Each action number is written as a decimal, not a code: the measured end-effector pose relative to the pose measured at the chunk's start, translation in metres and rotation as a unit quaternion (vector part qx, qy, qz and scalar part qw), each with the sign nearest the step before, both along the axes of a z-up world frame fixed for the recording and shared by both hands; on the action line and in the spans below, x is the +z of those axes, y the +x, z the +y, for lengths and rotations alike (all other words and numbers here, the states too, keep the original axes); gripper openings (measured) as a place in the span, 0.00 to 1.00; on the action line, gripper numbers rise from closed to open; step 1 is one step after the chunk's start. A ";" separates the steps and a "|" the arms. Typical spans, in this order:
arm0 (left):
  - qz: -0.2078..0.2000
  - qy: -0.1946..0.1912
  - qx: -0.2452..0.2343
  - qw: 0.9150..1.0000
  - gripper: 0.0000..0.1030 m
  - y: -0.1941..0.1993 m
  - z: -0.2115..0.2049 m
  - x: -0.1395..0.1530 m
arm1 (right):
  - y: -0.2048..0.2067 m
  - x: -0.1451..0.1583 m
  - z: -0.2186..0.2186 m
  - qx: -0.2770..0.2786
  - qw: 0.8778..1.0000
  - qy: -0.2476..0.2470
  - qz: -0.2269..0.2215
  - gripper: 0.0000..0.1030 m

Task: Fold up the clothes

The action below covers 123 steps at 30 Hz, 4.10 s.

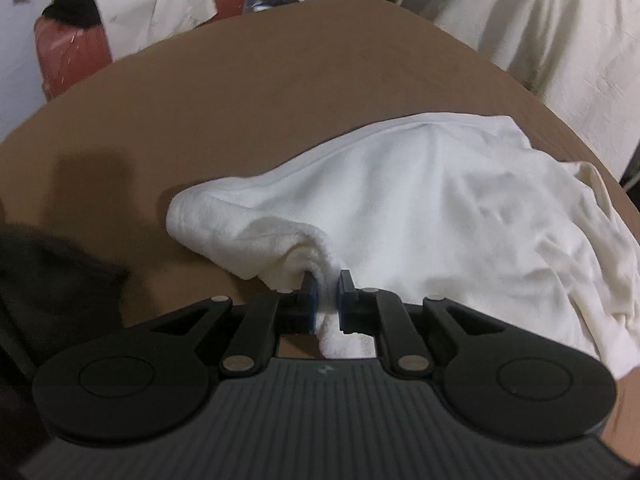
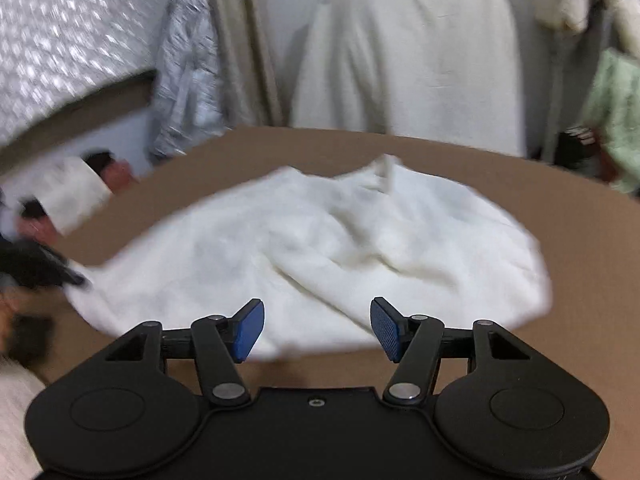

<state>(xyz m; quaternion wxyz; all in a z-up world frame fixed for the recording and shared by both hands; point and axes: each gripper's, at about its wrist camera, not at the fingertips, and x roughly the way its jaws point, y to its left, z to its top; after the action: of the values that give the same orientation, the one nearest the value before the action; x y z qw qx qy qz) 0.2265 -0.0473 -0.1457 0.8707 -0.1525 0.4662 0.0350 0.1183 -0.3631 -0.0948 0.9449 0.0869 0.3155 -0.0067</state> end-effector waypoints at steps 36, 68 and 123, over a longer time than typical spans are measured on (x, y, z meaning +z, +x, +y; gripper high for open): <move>-0.223 -0.020 -0.053 0.973 0.10 -0.042 -0.009 -0.001 | -0.020 0.066 -0.026 -0.057 0.996 -0.073 -0.003 0.11; -0.066 -0.111 -0.148 0.981 0.65 -0.022 -0.058 -0.063 | -0.084 -0.042 -0.015 -0.078 0.991 -0.093 0.049 0.60; -0.106 -0.177 -0.163 0.965 0.22 -0.031 -0.056 -0.047 | -0.286 0.082 0.055 -0.218 0.963 -0.117 0.105 0.07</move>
<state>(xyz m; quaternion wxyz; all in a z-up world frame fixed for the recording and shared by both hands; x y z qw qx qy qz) 0.1958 -0.1035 -0.1929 0.8682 -0.2293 0.3883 -0.2070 -0.1672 -0.3077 -0.0131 0.8859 0.0416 0.3829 -0.2585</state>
